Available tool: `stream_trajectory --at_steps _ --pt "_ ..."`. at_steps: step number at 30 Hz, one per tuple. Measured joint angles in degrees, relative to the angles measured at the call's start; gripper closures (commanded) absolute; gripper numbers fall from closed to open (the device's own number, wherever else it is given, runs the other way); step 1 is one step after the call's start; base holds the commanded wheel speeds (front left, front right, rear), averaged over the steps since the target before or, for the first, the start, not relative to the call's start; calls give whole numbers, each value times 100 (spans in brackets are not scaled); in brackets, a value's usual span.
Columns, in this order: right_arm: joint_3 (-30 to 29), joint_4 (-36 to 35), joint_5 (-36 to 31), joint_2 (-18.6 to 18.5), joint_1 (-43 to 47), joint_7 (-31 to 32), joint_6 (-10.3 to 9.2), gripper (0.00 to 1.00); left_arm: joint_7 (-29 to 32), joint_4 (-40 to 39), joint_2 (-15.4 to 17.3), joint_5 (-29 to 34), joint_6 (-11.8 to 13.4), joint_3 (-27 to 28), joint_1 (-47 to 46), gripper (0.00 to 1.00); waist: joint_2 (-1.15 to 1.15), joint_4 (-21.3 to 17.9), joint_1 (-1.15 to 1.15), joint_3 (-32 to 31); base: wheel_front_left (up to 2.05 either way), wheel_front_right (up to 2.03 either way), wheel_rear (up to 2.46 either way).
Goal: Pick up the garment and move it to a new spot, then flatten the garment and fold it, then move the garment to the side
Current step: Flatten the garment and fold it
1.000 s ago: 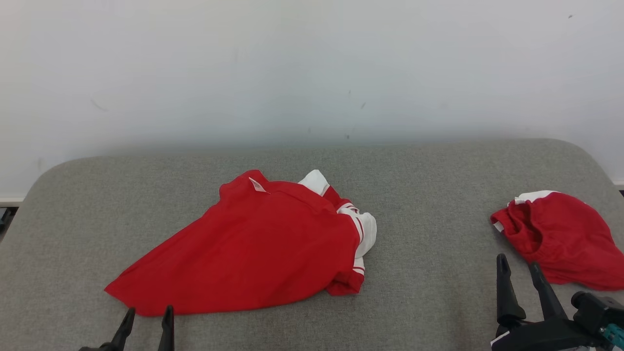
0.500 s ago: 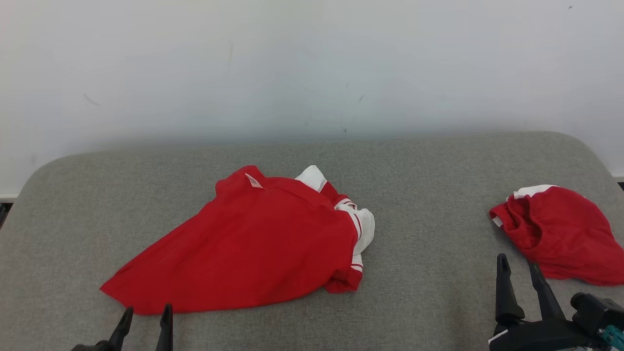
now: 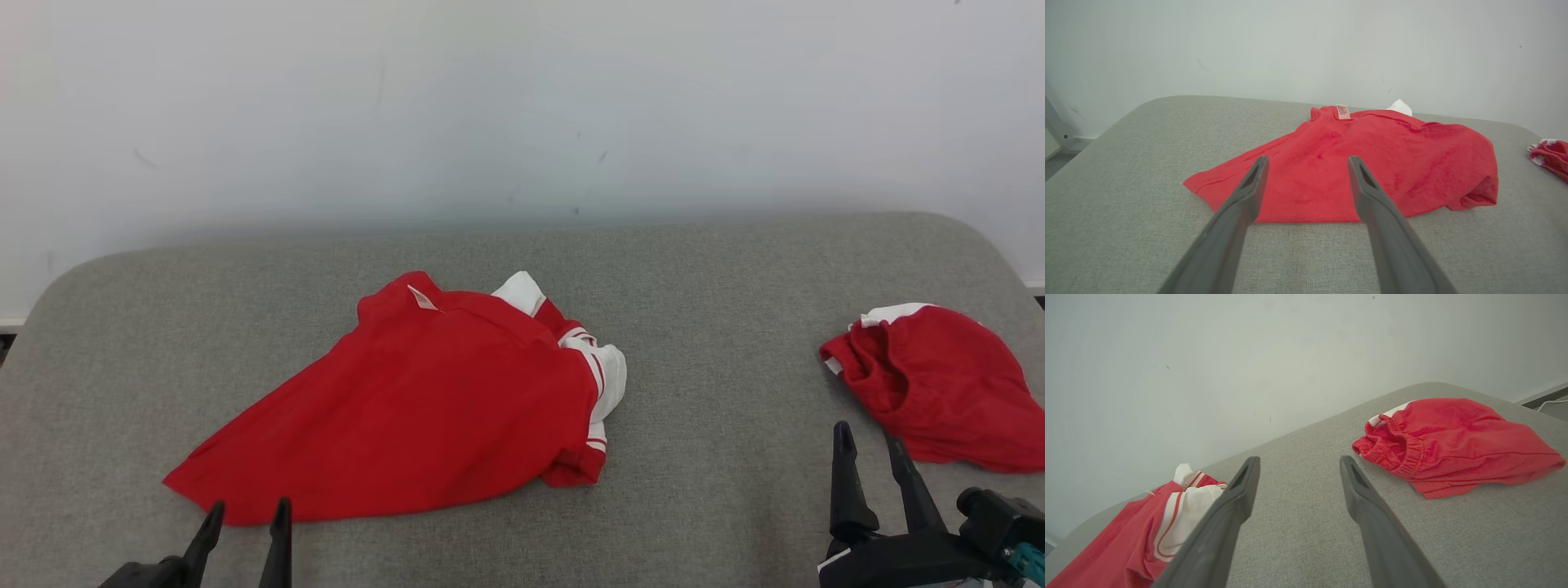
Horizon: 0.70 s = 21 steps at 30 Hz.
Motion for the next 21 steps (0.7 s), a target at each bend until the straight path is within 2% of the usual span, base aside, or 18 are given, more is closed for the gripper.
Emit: stream_trajectory --at_steps 7,11,16,21 --pt "288 -96 -124 -74 -8 312 19 0 365 -131 8 0 44 -13 73 0 0 7 0 138 0 0 0" --pt "628 -215 -207 -353 -239 791 264 0 824 -153 115 -1 -10 -75 -354 0 0 32 0 295 0 0 0" --pt "1151 -346 -323 -708 -1085 1684 599 0 1539 -142 185 1 -120 -223 -1389 0 0 51 1 583 0 0 0" --pt "1535 -350 -413 -928 -1937 2585 924 0 2234 -18 34 2 -134 -396 -2275 0 1 46 2 936 0 0 0"
